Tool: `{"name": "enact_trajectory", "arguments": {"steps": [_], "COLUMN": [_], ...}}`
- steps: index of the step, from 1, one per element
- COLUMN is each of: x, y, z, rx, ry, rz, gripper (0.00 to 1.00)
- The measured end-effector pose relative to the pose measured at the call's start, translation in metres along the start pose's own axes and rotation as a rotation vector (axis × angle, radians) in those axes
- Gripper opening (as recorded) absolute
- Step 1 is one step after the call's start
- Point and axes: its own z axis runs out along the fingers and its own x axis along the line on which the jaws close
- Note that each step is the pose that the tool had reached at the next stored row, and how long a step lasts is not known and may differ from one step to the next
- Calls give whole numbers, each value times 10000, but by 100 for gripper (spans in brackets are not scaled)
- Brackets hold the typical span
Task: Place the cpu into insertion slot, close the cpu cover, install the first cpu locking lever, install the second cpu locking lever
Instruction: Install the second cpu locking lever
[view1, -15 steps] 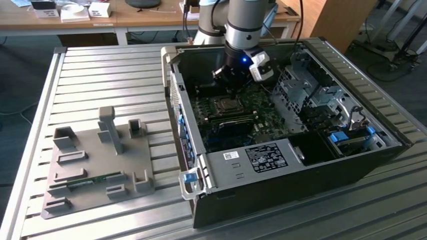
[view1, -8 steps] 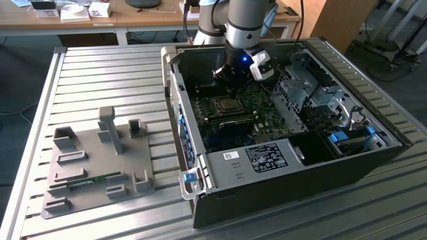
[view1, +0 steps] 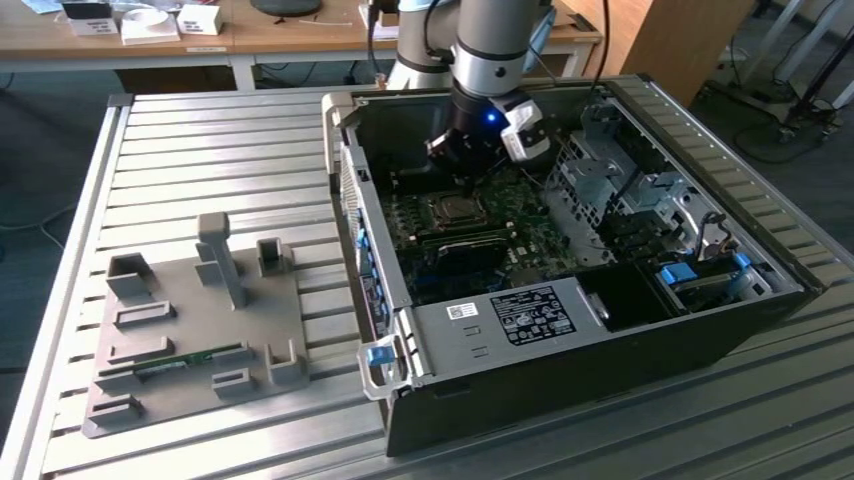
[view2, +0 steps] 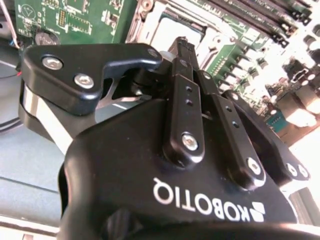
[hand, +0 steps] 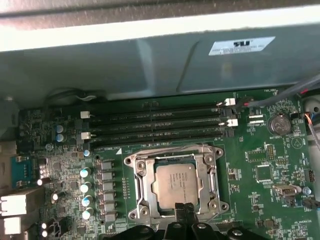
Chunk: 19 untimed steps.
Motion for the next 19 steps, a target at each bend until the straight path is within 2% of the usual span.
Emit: {"name": "enact_trajectory", "arguments": {"steps": [10,19], "x": [-12,-16], "y": [-111,-155], "z": [-5,-6], "rx": [0,0], "ry": [0,0], "rz": [0,0], "gripper": [11,11]}}
